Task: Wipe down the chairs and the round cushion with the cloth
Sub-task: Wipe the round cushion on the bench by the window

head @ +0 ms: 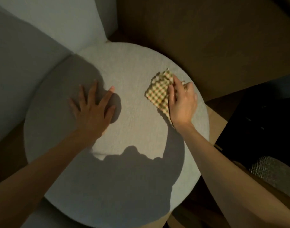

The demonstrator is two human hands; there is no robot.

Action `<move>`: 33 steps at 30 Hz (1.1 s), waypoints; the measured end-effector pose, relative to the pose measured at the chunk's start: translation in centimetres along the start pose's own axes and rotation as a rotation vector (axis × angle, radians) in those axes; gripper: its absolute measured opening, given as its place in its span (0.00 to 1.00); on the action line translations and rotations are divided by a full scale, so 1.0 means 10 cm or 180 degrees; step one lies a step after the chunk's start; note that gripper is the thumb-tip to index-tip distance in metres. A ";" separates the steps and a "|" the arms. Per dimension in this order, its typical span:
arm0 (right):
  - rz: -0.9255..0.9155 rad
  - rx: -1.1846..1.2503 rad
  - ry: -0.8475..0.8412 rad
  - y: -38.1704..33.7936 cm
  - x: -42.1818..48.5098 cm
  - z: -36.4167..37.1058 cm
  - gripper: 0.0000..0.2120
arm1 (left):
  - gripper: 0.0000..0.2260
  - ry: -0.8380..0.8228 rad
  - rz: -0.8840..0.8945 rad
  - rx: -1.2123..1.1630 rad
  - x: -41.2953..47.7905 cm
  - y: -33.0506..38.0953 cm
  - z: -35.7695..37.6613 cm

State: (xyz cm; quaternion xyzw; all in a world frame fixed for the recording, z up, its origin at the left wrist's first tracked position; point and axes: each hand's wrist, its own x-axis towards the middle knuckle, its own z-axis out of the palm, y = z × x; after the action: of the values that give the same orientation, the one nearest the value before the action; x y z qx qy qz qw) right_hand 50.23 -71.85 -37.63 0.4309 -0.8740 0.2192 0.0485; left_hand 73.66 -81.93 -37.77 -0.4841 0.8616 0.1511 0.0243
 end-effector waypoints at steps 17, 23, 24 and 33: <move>-0.0784 0.0639 -0.0818 -1.00 0.49 0.57 0.14 | 0.38 0.0089 0.0328 0.0166 -0.07 -0.51 -0.22; -0.1550 0.0279 -0.1029 -1.35 0.58 0.76 0.16 | 0.40 -0.0019 0.0295 -0.0035 -0.09 -0.55 -0.25; -0.1388 0.0111 -0.1011 -1.24 0.63 0.75 0.18 | 0.39 -0.0087 0.0262 -0.0052 -0.09 -0.55 -0.26; 0.0843 0.0378 -0.0503 -0.95 0.77 0.60 0.16 | 0.31 0.0148 0.0186 -0.0357 -0.24 -0.62 -0.23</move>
State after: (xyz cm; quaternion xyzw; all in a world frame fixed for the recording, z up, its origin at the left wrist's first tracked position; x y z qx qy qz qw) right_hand 53.36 -85.09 -37.64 0.3300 -0.9098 0.2403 -0.0753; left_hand 80.39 -83.65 -36.65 -0.4627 0.8658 0.1885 -0.0273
